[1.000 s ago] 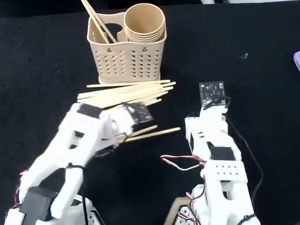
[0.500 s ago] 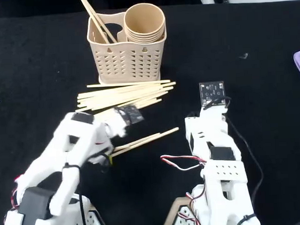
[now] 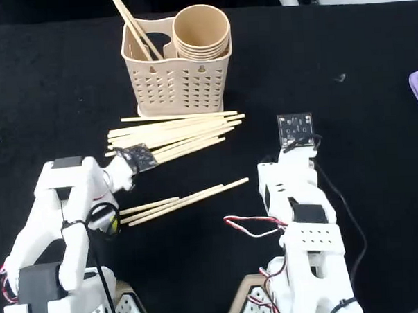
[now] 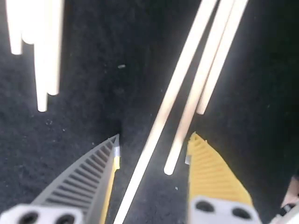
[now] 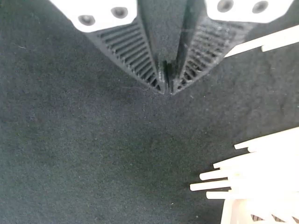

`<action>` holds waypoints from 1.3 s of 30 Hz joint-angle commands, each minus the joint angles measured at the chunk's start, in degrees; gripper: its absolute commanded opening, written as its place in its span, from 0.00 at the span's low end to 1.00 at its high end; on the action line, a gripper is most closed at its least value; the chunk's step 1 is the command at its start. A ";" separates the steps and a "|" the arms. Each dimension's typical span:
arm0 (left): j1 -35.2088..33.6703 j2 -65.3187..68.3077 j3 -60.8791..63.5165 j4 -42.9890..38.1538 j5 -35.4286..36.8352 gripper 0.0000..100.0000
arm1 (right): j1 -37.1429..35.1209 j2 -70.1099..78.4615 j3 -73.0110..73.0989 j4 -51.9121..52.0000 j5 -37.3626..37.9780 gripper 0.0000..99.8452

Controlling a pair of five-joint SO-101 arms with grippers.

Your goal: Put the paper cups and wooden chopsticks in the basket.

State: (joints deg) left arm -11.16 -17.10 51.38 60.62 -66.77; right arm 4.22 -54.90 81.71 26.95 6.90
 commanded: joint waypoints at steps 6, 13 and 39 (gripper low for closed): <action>0.04 -1.32 0.31 0.62 -1.49 0.17 | -0.79 -0.22 -0.75 -1.32 -0.09 0.01; 1.71 -2.02 2.15 0.79 0.00 0.02 | -0.79 -0.22 -0.75 -1.32 -0.09 0.01; -0.48 -26.64 -10.95 16.62 4.04 0.03 | -0.79 -0.22 -0.84 -1.32 -0.09 0.01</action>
State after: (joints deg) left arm -10.90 -36.26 37.41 81.63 -66.42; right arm 4.22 -54.90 81.71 26.95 6.90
